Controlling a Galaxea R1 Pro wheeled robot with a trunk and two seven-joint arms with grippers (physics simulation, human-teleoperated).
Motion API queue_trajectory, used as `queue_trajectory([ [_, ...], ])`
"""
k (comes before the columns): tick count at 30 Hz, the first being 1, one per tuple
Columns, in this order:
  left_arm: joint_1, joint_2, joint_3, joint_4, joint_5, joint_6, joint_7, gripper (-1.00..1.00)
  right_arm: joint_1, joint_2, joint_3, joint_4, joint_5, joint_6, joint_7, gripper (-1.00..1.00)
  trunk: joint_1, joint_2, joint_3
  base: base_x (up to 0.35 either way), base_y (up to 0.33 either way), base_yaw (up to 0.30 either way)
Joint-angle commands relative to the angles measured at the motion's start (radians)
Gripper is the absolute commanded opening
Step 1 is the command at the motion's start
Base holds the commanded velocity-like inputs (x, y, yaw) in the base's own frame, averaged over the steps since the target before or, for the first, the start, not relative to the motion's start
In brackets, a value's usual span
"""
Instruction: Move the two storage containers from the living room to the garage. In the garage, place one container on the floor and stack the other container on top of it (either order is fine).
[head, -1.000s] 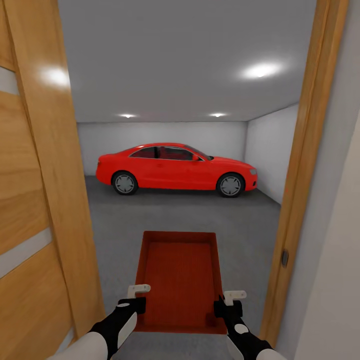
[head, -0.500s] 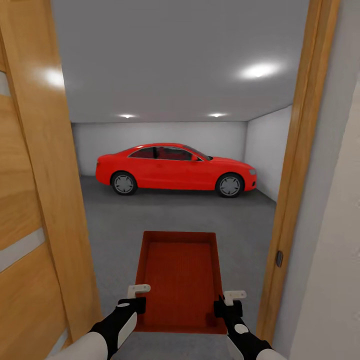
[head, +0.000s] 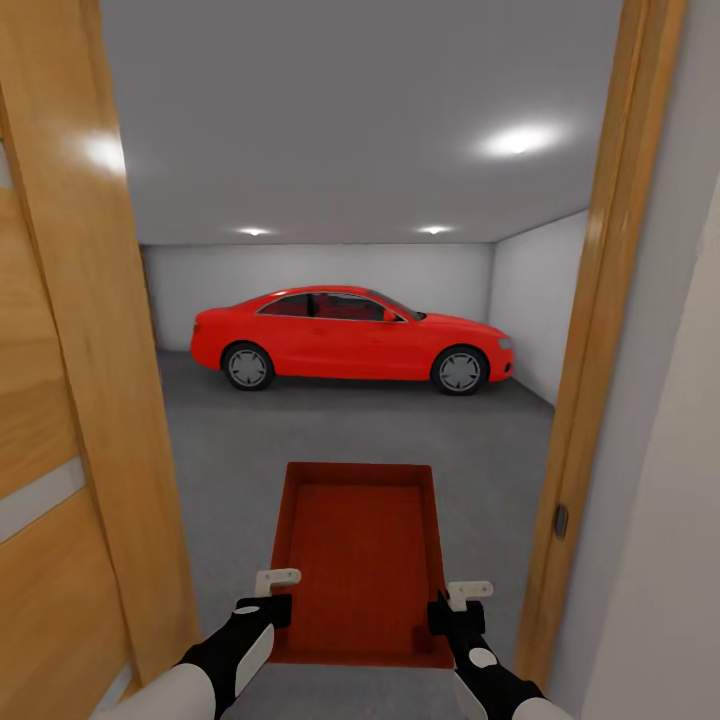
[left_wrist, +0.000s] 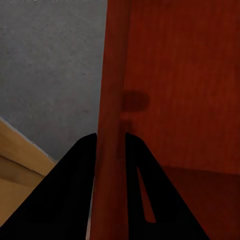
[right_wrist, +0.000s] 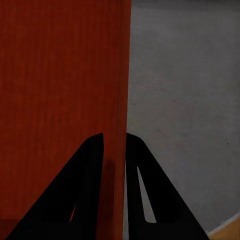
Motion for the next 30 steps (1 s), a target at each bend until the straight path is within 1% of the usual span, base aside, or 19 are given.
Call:
queue_trajectory([
  [1, -0.001, 0.011, 0.017, -0.007, -0.02, 0.007, 0.013, -1.0, -0.001, 0.0, -0.033, 0.003, 0.004, -0.003, -0.003, -1.0, 0.0, -0.001, -0.002, 0.181, 0.0, 0.0],
  [8, -0.001, 0.011, 0.017, -0.007, -0.02, 0.006, 0.013, -1.0, -0.001, 0.0, -0.033, 0.003, 0.004, -0.003, -0.003, -1.0, 0.0, -0.001, -0.002, 0.265, 0.0, 0.0],
  [30, -0.001, 0.011, 0.017, -0.007, -0.02, 0.007, 0.013, -1.0, -0.001, 0.0, -0.033, 0.003, 0.004, -0.003, -0.003, -1.0, 0.0, -0.001, -0.002, 0.32, 0.0, 0.0],
])
